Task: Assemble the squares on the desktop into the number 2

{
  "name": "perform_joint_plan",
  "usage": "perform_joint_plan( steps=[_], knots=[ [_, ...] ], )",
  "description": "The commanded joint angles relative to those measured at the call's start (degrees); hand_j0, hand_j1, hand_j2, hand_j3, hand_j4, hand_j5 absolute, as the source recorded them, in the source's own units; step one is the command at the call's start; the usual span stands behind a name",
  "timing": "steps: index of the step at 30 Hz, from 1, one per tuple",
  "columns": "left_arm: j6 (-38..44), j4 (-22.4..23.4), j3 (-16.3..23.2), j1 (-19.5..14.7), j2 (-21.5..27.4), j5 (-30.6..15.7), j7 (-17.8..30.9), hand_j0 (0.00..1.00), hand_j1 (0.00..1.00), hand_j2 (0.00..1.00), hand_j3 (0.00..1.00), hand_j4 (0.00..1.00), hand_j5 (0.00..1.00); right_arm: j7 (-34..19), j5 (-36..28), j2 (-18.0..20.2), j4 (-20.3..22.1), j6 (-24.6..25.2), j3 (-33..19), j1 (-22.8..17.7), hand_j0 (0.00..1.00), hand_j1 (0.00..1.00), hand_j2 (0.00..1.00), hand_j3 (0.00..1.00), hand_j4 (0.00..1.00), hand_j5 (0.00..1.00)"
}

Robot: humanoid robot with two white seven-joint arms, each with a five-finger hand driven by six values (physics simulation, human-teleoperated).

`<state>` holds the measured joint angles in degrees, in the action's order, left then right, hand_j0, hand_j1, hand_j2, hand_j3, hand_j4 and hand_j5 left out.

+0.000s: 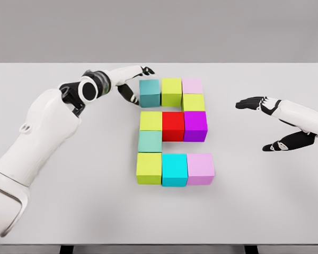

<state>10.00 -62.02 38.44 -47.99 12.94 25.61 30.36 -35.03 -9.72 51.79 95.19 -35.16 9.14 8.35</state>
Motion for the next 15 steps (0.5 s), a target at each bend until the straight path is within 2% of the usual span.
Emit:
perform_joint_plan(
  steps=[1, 4, 7, 8, 9, 13, 15],
  knots=[
    [-0.42, -0.64, -0.21, 0.0, 2.26, -0.64, 0.05, 0.96, 0.96, 0.96, 0.96, 0.96, 0.96, 0.03, -0.47, 0.07, -0.01, 0.16, 0.0, 0.0, 1.0, 1.0, 1.0, 1.0, 1.0, 1.0],
    [-0.42, -7.06, -0.21, 0.09, 8.94, -4.07, 0.05, 0.99, 0.99, 0.99, 0.99, 0.99, 0.99, 0.03, -0.38, 0.07, -0.01, 0.16, 0.0, 0.0, 1.0, 1.0, 1.0, 1.0, 1.0, 1.0],
    [-3.49, -11.63, 1.46, 0.26, 14.82, -4.51, 0.05, 1.0, 1.0, 1.0, 1.0, 1.0, 1.0, 0.03, -0.47, 0.16, 0.08, 0.16, -0.09, -0.62, 1.0, 1.0, 1.0, 1.0, 1.0, 1.0],
    [-6.04, -12.16, 2.95, -0.09, 17.29, -4.6, 0.48, 1.0, 1.0, 1.0, 1.0, 1.0, 1.0, 0.03, -0.38, 0.16, -0.1, 0.16, -0.18, -0.62, 1.0, 1.0, 1.0, 1.0, 1.0, 1.0],
    [-7.1, -12.77, 3.74, -0.35, 18.69, -4.78, 4.25, 1.0, 1.0, 1.0, 1.0, 1.0, 1.0, 0.03, -0.38, 0.16, -0.27, 0.16, -0.53, -0.62, 1.0, 1.0, 1.0, 1.0, 1.0, 1.0],
    [-7.19, -12.95, 3.92, -1.23, 21.25, -3.9, 4.64, 1.0, 1.0, 1.0, 1.0, 1.0, 1.0, 0.03, -0.38, 0.16, -0.1, 0.16, -1.32, -1.32, 1.0, 1.0, 1.0, 1.0, 1.0, 1.0],
    [-7.19, -12.86, 3.92, -1.23, 21.16, 0.05, 4.64, 1.0, 1.0, 1.0, 1.0, 1.0, 1.0, 0.03, -0.38, 0.07, 0.25, 0.16, -1.32, -1.32, 1.0, 1.0, 1.0, 1.0, 1.0, 1.0]
  ],
)
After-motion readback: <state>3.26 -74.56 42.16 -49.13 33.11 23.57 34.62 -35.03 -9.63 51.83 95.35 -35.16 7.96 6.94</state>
